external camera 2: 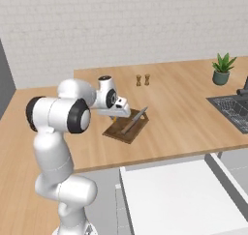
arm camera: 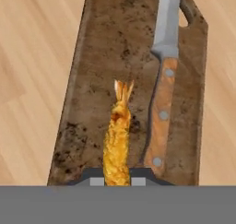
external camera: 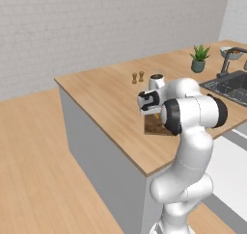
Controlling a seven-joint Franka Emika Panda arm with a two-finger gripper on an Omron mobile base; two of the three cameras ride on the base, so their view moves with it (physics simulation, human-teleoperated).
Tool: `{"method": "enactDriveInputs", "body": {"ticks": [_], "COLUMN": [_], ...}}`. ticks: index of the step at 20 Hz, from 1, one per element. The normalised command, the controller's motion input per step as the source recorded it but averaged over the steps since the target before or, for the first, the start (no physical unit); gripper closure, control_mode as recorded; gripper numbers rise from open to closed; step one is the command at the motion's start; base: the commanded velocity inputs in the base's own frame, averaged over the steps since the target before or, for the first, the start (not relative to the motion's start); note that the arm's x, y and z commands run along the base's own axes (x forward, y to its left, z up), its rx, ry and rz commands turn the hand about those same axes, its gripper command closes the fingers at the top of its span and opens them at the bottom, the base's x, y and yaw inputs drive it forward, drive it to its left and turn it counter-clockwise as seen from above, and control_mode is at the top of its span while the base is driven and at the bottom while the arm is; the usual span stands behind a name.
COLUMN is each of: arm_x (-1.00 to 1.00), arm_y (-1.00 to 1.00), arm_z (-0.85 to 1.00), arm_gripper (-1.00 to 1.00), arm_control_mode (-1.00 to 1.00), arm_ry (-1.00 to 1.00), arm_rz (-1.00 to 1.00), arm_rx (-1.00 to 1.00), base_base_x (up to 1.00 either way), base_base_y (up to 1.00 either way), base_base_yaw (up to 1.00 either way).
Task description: Pick up the knife from the drawer and place it on the cutting board. Then place the meat from the plate to the cutting board.
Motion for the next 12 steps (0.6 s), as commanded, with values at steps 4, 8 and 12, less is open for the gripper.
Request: {"method": "enactDriveInputs", "body": {"ticks": [4,8,12], "arm_x": [0.57,0.54,0.41], "arm_y": [-0.03,-0.16,-0.36], "arm_z": [-0.32,-0.31,-0.27], "arm_gripper": [1.0,1.0,1.0], "arm_control_mode": [-1.0,-1.0,-1.0], "arm_ry": [0.0,0.0,0.0], "arm_rz": [-0.06,-0.05,-0.03], "arm_rx": [0.0,0.0,0.0], "base_base_x": [0.0,0.0,0.0], "base_base_y": [0.0,0.0,0.0], "base_base_yaw": [0.0,0.0,0.0]}}
